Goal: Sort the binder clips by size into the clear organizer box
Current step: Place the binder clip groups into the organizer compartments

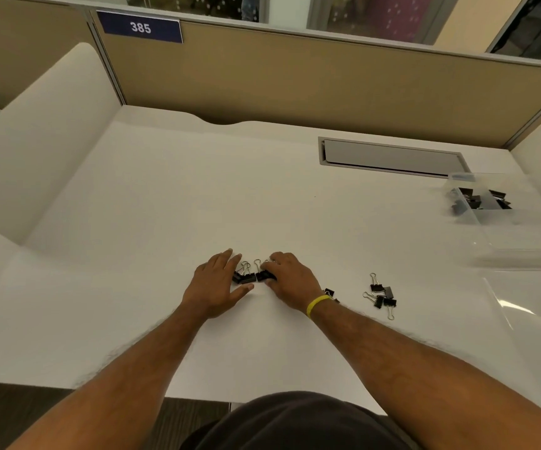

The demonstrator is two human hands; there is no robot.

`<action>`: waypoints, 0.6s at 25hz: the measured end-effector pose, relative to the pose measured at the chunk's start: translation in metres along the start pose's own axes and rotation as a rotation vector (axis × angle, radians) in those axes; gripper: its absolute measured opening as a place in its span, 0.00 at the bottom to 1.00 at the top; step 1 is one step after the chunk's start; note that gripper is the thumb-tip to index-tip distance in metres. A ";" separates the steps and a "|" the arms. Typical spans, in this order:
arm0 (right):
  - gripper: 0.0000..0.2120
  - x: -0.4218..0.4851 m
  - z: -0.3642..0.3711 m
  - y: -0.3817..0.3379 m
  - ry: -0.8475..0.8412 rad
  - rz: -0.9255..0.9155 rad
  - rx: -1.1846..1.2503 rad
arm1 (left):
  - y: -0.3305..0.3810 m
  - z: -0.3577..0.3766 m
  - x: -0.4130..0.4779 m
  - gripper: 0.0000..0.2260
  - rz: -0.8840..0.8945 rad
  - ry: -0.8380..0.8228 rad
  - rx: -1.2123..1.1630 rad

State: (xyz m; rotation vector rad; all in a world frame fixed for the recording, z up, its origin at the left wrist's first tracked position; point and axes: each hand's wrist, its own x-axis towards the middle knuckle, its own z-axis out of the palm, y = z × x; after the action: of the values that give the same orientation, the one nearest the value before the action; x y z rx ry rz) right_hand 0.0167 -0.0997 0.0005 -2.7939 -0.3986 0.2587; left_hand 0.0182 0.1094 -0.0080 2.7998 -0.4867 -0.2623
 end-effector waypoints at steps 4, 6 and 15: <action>0.14 0.004 -0.002 0.003 0.023 0.003 0.038 | -0.001 0.002 0.000 0.38 0.003 0.029 -0.029; 0.14 0.004 -0.002 0.006 0.033 0.024 0.096 | -0.002 0.001 0.001 0.35 0.004 0.046 -0.051; 0.12 0.001 -0.012 0.009 0.289 0.211 0.648 | 0.014 -0.009 0.008 0.30 -0.019 0.237 -0.370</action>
State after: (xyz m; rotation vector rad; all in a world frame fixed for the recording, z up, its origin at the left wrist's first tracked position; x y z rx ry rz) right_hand 0.0221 -0.1114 0.0088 -2.1808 0.0515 0.0158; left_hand 0.0234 0.0965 0.0041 2.4336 -0.3187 -0.0184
